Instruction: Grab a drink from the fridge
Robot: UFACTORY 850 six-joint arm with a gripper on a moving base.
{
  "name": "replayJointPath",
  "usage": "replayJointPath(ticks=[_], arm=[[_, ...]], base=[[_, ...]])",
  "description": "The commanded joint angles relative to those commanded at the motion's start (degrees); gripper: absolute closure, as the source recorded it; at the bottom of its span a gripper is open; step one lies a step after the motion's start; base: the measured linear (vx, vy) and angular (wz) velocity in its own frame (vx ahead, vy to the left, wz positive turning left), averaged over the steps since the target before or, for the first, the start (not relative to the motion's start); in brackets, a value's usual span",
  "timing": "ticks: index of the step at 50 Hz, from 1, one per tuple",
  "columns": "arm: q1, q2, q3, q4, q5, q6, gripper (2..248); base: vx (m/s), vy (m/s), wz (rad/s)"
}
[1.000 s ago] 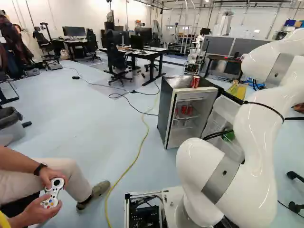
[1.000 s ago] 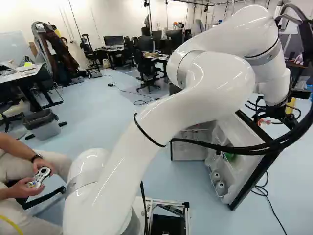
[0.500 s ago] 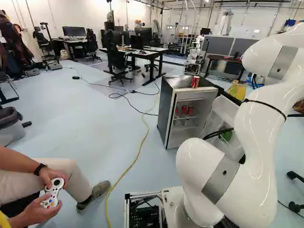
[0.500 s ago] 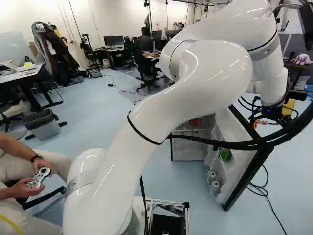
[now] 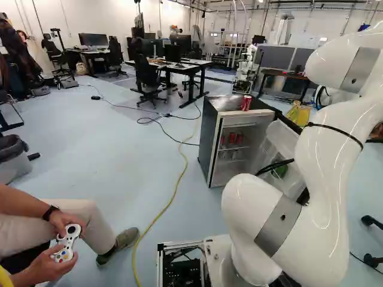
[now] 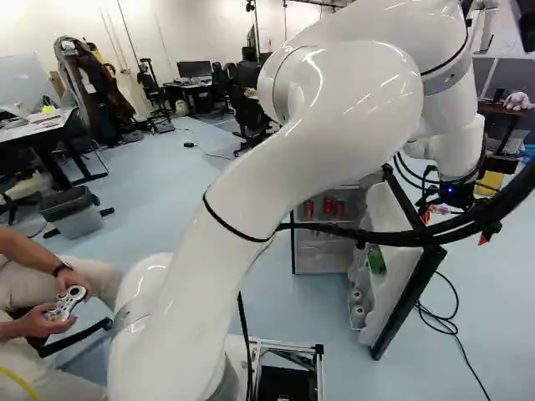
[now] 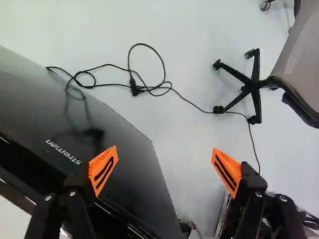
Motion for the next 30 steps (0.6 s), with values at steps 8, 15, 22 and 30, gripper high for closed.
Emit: replayJointPath(ticks=[8, 15, 22, 30], arm=[[0.30, 1.56, 2.36, 0.00, 0.00, 0.00, 3], [0.58, 2.91, 4.40, 0.00, 0.00, 0.00, 3], [0.88, 4.31, 6.50, 0.00, 0.00, 0.00, 3], [1.24, 5.78, 8.69, 0.00, 0.00, 0.00, 3]], base=[[0.000, 0.000, 0.000], [0.000, 0.000, 0.000], [0.000, 0.000, 0.000], [0.000, 0.000, 0.000]])
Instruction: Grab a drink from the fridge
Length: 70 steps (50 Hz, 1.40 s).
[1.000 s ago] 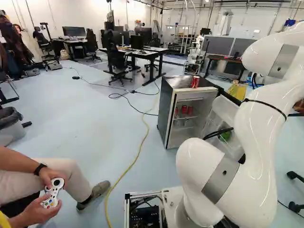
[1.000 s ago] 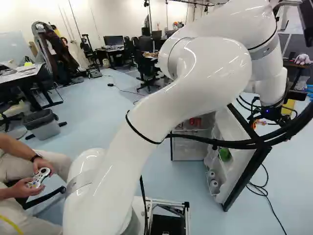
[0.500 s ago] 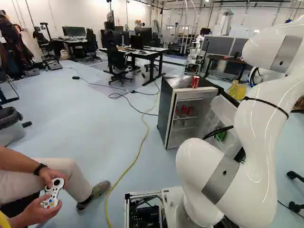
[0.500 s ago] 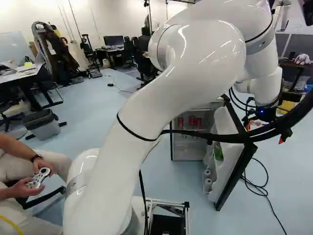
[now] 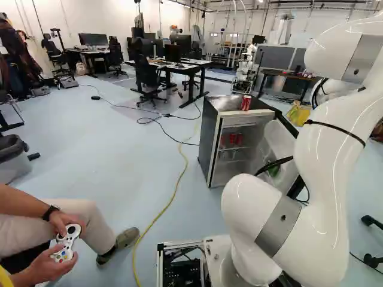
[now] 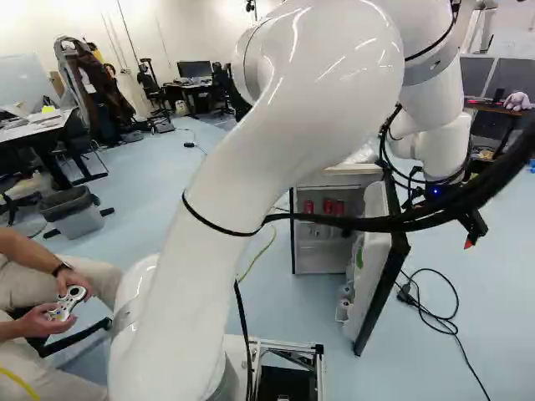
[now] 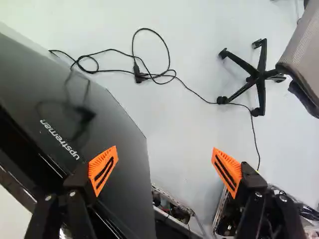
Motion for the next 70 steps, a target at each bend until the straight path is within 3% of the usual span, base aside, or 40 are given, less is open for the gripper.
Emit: replayJointPath(ticks=[27, 70], arm=[[1.95, 4.97, 7.31, 0.00, 0.00, 0.00, 3], [6.76, 12.06, 17.37, 0.00, 0.00, 0.00, 3]], base=[[0.000, 0.000, 0.000], [0.000, 0.000, 0.000]])
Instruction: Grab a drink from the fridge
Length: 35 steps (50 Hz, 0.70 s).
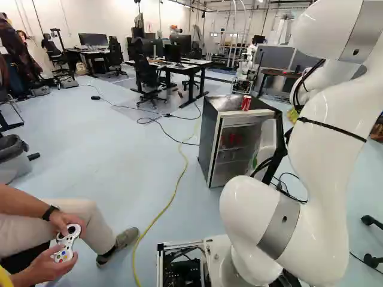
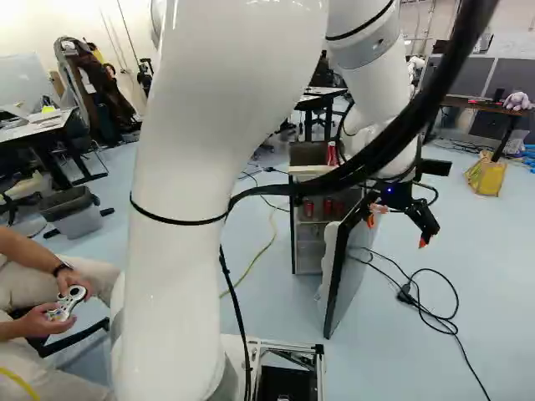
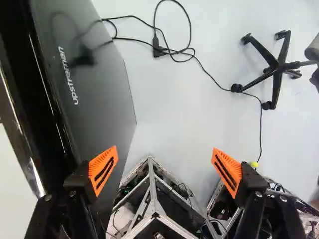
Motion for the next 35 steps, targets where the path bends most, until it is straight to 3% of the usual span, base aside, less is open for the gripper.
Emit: replayJointPath(ticks=[35], arm=[[4.78, 5.55, 7.53, 0.00, 0.22, 0.00, 3]], base=[[0.000, 0.000, 0.000]])
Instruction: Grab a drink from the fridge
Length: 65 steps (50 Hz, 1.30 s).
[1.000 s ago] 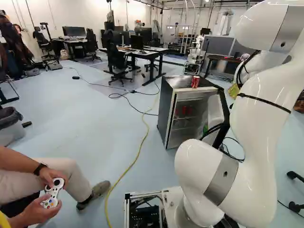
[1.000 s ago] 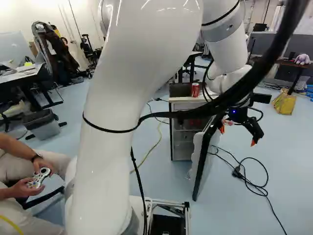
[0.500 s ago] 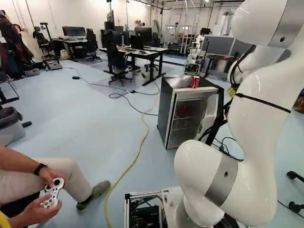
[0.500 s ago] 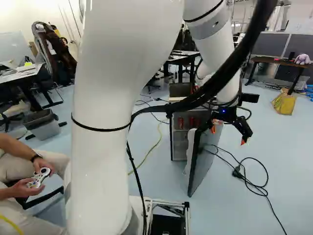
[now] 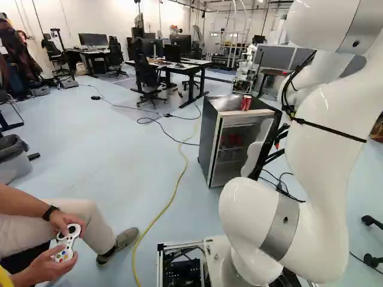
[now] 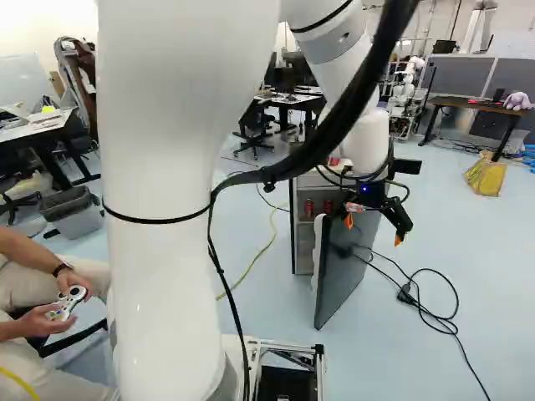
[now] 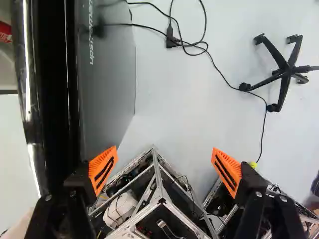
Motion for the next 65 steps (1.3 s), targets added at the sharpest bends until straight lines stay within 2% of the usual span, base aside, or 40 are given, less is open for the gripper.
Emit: replayJointPath(ticks=[26, 65], arm=[[4.43, 2.75, 3.59, 0.00, 1.62, 0.00, 3], [10.61, 2.69, 3.52, 0.00, 5.21, 0.00, 3]], base=[[0.000, 0.000, 0.000], [0.000, 0.000, 0.000]])
